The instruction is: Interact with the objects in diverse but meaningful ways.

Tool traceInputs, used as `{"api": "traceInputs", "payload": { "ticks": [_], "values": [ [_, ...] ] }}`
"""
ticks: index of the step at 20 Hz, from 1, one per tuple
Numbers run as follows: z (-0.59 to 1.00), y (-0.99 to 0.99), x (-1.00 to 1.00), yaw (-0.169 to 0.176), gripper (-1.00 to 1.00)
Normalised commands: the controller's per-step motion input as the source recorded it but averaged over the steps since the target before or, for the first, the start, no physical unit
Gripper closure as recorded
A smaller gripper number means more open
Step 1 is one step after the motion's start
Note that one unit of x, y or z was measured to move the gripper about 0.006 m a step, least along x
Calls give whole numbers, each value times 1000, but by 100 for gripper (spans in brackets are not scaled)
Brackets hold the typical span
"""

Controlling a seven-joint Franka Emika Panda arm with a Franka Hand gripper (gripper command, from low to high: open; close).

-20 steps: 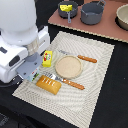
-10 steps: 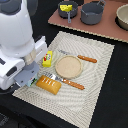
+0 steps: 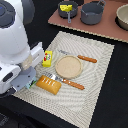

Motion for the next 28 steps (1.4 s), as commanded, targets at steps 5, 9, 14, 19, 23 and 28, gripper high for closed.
{"api": "traceInputs", "payload": {
  "ticks": [5,9,14,19,23,28],
  "values": [
    [560,269,0,22,-100],
    [589,386,0,17,-100],
    [461,373,0,0,-100],
    [209,455,32,-5,-100],
    [41,550,86,-48,-100],
    [0,449,11,-112,-100]
  ]
}}
